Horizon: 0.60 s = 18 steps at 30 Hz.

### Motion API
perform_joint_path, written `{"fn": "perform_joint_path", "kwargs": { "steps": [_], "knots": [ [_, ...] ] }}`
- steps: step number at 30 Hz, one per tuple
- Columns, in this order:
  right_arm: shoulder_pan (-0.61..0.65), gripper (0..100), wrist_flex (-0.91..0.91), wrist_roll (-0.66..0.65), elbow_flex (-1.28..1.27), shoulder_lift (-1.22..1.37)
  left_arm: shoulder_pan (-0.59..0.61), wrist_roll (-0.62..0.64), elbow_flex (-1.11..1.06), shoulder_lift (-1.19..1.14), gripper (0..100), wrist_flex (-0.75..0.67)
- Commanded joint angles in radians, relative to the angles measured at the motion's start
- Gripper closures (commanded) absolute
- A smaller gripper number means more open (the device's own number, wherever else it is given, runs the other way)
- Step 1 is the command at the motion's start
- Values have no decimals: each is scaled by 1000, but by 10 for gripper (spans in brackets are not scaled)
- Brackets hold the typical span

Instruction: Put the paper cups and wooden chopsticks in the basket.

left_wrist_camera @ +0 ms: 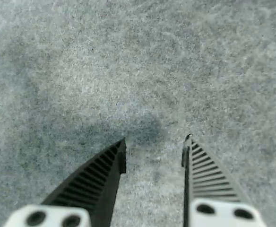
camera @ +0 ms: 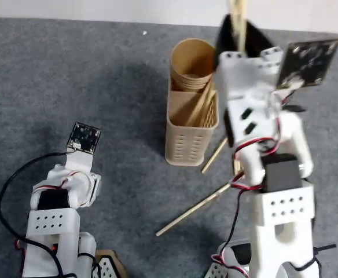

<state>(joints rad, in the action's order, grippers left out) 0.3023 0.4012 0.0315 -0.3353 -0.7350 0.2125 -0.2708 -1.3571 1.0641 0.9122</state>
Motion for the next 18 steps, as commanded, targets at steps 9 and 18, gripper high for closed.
{"fn": "perform_joint_path", "kwargs": {
  "steps": [9, 18],
  "knots": [
    [35, 993, -305, -21, -427, -25, -7, -9, 5, 12, 797, -14],
    [30, 843, -262, -25, -432, -59, -7, -9, 5, 12, 797, -14]
  ]
}}
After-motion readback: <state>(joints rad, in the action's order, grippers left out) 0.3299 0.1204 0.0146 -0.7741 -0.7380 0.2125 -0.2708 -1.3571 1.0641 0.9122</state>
